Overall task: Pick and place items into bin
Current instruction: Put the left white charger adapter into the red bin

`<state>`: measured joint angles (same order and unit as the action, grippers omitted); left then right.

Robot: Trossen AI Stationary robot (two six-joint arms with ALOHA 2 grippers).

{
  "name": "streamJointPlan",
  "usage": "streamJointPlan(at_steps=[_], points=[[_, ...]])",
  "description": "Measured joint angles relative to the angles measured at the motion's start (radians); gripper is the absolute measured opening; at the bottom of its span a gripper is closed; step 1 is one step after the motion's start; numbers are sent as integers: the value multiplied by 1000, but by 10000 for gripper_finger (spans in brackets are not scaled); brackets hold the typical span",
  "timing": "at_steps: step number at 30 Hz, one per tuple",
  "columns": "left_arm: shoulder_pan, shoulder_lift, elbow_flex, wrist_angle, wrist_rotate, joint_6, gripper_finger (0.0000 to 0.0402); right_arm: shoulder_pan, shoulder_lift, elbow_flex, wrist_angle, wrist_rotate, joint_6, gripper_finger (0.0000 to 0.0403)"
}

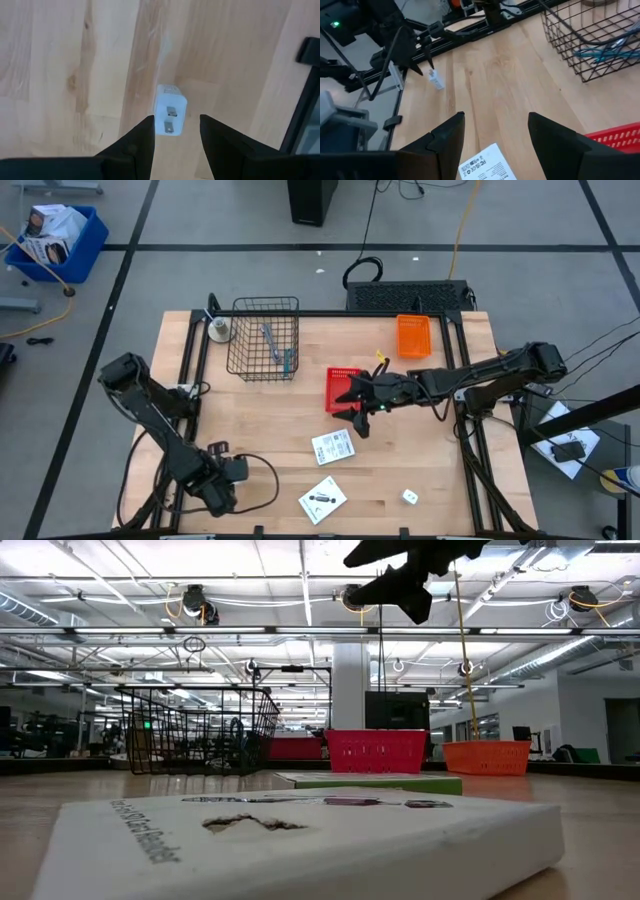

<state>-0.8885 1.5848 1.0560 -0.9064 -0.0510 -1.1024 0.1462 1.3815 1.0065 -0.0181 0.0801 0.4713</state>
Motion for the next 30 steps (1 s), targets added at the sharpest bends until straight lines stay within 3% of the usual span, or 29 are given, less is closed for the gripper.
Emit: streamJointPlan(at_steps=[15,30], points=[[4,0,-127,143,-14,-6,161,0,0,0,0,1,15,210],[13,-5,-160,183,-43,-29,161,0,0,0,3,2,15,210]])
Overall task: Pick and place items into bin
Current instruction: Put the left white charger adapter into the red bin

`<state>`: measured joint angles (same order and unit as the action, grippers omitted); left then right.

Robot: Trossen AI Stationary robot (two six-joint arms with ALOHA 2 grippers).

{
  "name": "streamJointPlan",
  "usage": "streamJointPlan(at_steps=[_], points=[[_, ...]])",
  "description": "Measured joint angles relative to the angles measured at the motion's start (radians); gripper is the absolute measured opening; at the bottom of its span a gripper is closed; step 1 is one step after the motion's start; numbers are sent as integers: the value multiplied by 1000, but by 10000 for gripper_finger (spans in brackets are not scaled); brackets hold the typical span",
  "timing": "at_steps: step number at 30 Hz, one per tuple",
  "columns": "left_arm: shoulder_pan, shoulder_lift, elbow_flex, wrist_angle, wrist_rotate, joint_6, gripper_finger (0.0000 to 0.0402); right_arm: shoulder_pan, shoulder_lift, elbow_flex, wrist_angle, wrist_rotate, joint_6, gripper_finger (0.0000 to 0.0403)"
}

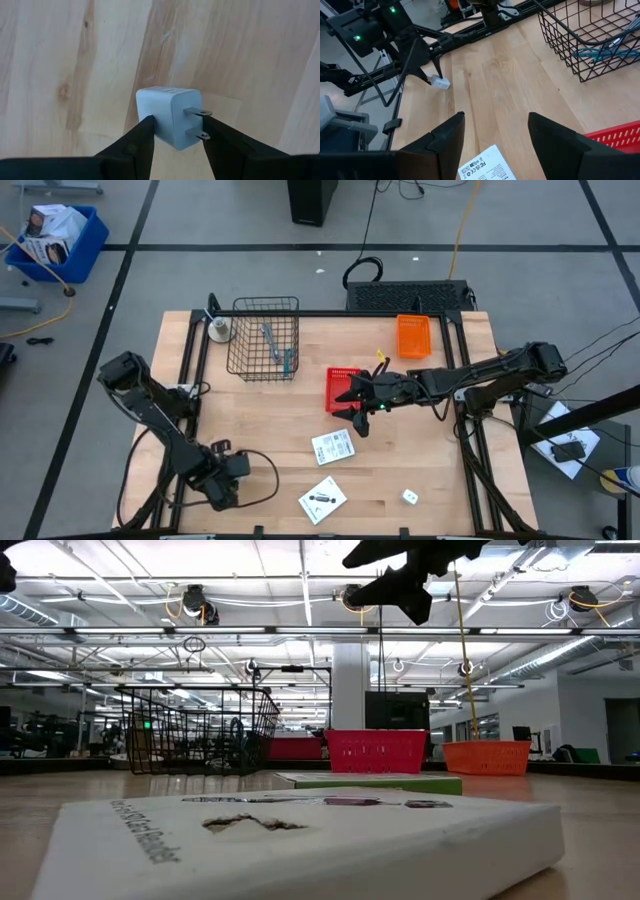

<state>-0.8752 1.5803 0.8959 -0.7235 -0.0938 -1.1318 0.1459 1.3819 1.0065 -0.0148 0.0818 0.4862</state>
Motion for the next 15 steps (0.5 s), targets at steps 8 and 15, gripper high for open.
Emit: streamJointPlan(at_steps=[8,15], points=[[26,-10,-2,-5,33,-42,161,0,0,0,1,0,0,210],[61,-39,9,-20,14,-43,119,0,0,0,4,0,0,210]])
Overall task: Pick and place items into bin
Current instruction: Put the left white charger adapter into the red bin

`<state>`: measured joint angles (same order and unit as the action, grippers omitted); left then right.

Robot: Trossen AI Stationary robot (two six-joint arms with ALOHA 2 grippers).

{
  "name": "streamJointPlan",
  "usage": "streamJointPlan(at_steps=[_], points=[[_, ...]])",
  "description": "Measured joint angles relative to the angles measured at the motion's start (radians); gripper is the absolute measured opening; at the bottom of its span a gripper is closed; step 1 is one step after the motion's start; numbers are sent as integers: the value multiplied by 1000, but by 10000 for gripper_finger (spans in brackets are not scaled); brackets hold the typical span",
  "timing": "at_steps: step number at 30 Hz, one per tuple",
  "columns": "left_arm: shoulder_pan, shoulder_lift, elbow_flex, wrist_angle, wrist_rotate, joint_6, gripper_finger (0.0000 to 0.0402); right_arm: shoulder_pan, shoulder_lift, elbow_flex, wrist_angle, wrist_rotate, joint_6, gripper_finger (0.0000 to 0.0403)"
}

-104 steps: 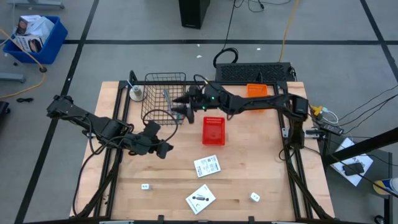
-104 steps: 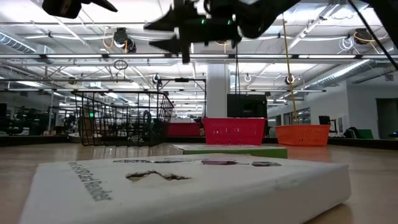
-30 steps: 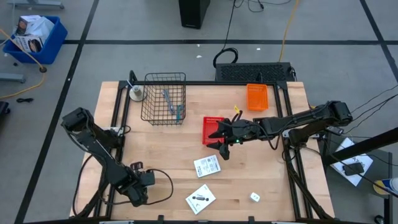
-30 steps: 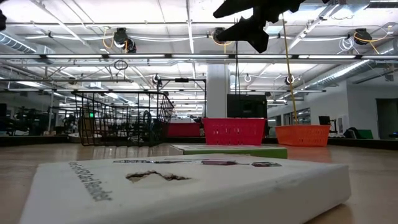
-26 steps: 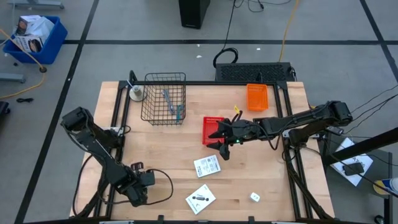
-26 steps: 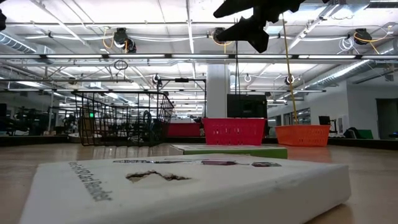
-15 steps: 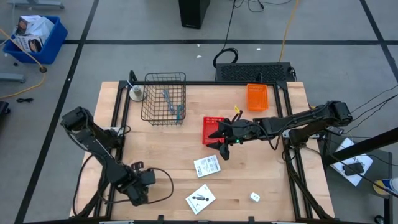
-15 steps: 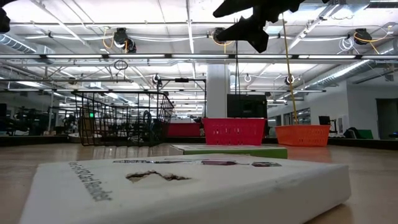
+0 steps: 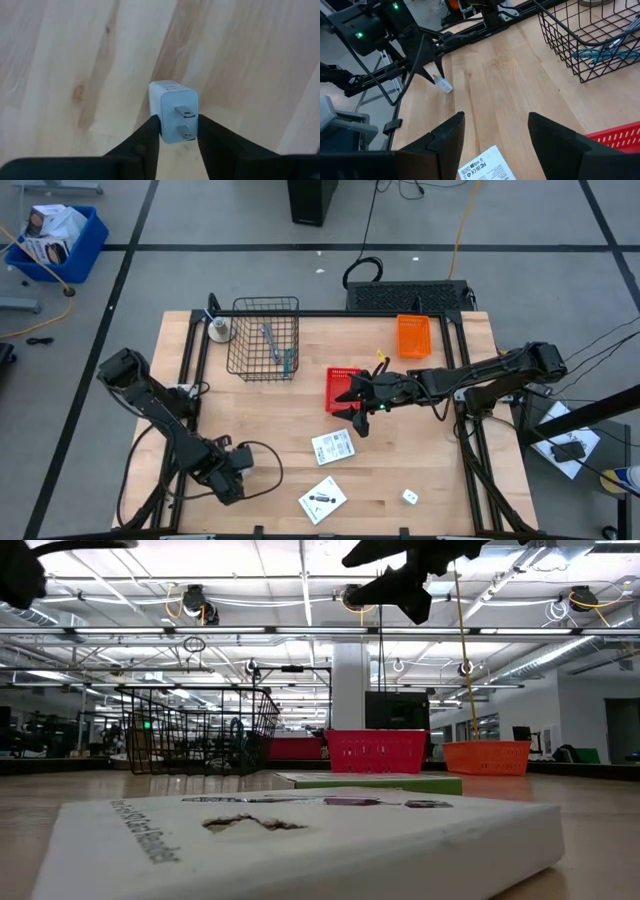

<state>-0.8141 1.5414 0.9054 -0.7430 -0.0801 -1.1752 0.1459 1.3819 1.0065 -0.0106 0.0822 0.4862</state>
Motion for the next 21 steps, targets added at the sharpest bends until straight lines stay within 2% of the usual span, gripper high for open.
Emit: streamJointPlan(at_steps=[3,9,13,17,21], points=[[26,-8,1,0,-5,5,98,0,0,0,0,0,0,210],[74,-8,2,33,-6,49,99,0,0,0,0,0,0,210],[111,-16,2,50,3,41,108,0,0,0,0,-1,2,210],[154,-36,3,53,0,20,99,0,0,0,0,-3,21,210],[221,-60,4,72,-39,17,99,0,-8,0,-1,-4,35,210]])
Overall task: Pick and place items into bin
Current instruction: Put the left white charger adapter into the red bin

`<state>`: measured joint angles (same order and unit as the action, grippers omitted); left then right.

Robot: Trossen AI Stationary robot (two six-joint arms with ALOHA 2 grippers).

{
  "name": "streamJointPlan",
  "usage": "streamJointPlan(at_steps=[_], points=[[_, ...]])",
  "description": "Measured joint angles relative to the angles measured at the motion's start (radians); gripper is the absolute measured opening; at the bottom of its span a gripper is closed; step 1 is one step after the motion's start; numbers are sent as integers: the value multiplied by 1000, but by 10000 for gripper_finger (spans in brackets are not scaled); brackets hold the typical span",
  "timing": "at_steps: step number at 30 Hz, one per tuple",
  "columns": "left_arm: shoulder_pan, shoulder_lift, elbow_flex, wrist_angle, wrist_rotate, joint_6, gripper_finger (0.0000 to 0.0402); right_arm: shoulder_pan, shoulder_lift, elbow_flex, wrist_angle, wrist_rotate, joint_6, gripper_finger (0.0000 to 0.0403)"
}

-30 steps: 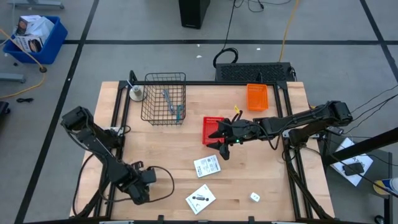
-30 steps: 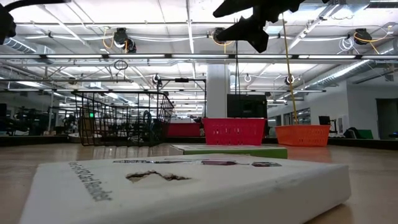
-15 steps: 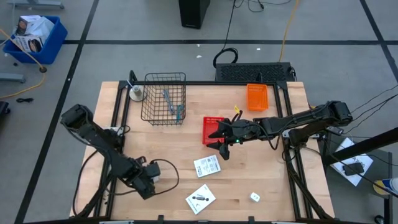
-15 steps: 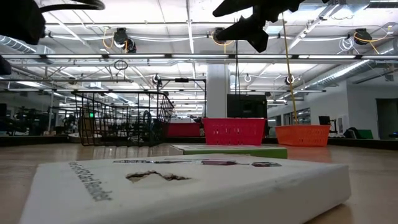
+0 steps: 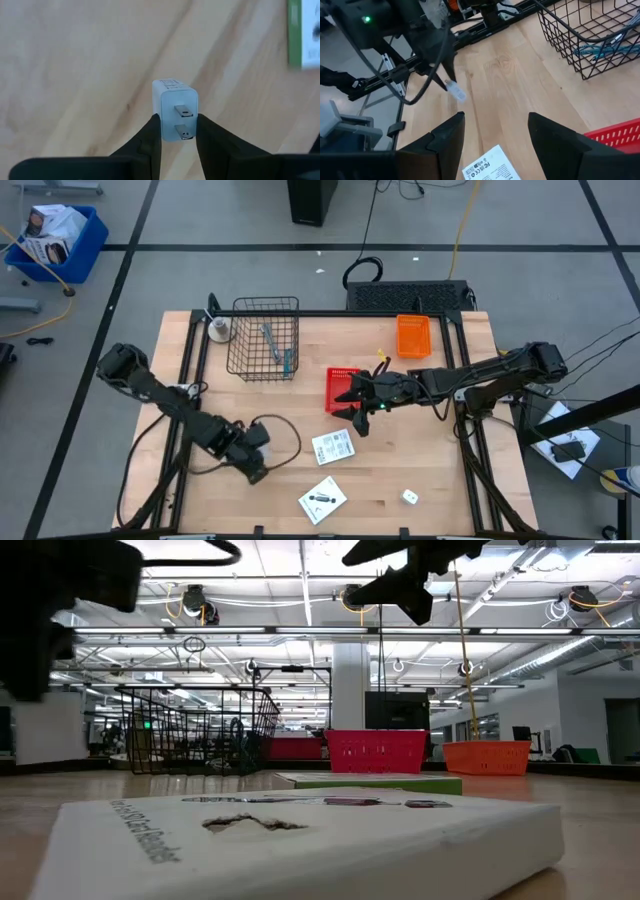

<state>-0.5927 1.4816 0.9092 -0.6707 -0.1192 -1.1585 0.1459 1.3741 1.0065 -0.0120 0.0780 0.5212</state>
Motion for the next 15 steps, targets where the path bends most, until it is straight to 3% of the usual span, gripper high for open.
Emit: streamJointPlan(at_steps=[15], points=[[306,-24,0,401,5,76,107,0,-190,0,-22,32,-18,210]])
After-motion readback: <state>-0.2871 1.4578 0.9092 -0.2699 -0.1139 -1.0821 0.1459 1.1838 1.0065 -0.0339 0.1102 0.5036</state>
